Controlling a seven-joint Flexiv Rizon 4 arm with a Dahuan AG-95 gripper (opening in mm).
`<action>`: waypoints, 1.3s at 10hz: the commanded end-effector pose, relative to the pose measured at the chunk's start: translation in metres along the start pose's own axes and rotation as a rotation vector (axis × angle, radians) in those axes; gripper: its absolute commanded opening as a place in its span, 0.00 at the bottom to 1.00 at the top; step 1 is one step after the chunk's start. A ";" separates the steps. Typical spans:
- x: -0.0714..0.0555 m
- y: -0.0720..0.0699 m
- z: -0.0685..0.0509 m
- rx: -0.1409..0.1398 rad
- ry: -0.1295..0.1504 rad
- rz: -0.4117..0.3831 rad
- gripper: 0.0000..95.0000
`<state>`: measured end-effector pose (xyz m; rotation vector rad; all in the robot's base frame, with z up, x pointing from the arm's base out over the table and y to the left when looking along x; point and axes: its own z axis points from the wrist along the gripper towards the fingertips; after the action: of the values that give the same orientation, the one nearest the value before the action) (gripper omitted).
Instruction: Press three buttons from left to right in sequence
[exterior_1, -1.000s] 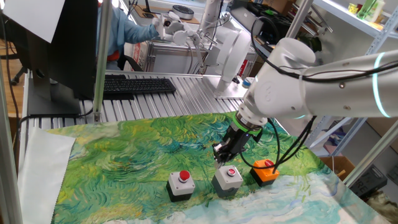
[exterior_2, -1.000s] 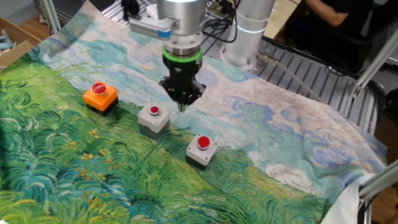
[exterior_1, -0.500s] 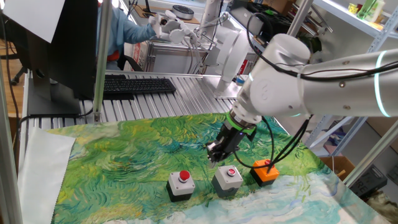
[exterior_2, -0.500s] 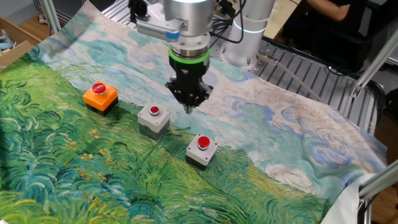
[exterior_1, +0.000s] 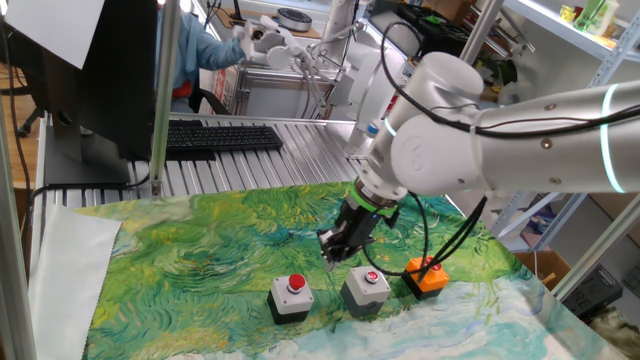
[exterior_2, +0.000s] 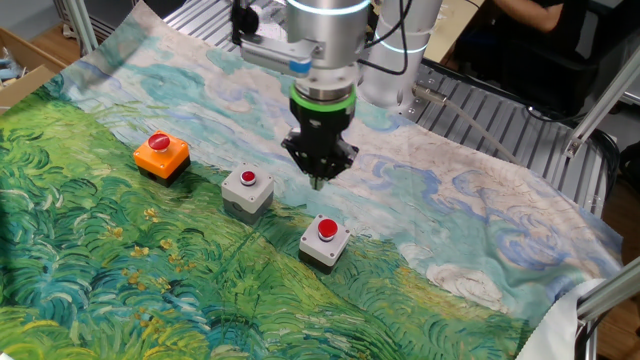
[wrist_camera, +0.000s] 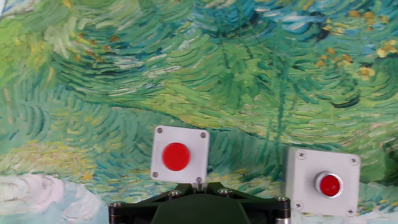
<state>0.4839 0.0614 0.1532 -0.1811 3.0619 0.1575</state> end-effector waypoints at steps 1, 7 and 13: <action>-0.006 0.009 0.001 0.041 0.004 0.000 0.00; -0.017 0.026 0.007 0.042 0.000 0.038 0.00; -0.021 0.031 0.023 0.050 0.000 0.051 0.00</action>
<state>0.5035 0.0978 0.1340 -0.0953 3.0697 0.0862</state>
